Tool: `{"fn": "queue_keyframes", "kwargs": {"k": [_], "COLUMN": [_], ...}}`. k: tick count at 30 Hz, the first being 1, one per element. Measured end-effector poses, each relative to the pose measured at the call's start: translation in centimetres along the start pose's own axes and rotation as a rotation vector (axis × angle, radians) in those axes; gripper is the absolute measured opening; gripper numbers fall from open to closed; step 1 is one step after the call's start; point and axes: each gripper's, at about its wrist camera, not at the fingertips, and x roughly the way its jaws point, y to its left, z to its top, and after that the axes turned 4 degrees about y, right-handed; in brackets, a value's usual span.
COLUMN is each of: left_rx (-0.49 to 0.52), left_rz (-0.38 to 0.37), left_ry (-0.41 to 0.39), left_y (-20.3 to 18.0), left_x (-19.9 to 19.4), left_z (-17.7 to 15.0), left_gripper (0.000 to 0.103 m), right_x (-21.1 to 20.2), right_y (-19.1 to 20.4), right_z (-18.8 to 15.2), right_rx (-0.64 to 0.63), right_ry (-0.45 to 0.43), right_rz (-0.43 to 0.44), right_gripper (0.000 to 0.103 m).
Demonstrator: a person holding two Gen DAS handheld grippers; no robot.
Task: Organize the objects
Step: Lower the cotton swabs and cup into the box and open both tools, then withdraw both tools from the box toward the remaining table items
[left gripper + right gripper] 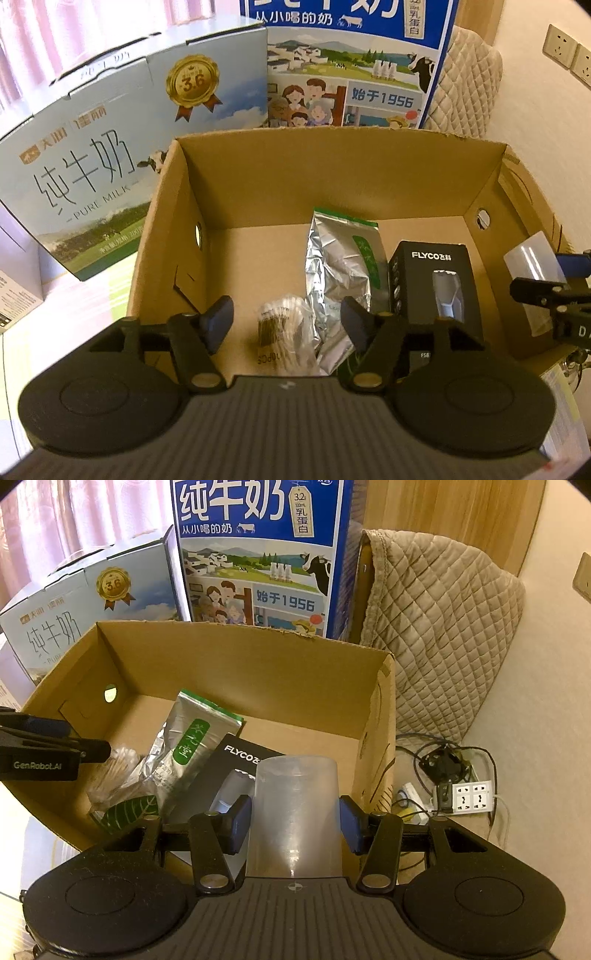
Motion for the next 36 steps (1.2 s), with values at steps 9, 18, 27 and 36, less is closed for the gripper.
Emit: {"fn": "queue_keyframes", "kwargs": {"k": [9, 18, 27, 36], "left_rx": [0.014, 0.02, 0.034, 0.025], "left_rz": [0.002, 0.004, 0.003, -0.01], "left_ry": [-0.031, -0.069, -0.107, -0.169], "left_y": [0.1, 0.1, 0.1, -0.5], "left_x": [-1.1, -2.6, -5.1, -8.9], "left_z": [-0.5, -0.9, -1.8, -3.5], "left_gripper": [0.084, 0.102, 0.102, 0.102], "right_x": [0.0, -1.0, -3.1, -6.4], "right_y": [0.1, 0.2, -0.1, 0.3], "right_z": [0.2, 0.1, -0.7, -2.4], "right_rx": [0.0, 0.016, 0.035, 0.013], "right_ry": [0.0, -0.047, -0.102, -0.169], "right_rz": [-0.018, 0.017, 0.042, 0.052], "right_gripper": [0.048, 0.077, 0.078, 0.078]}}
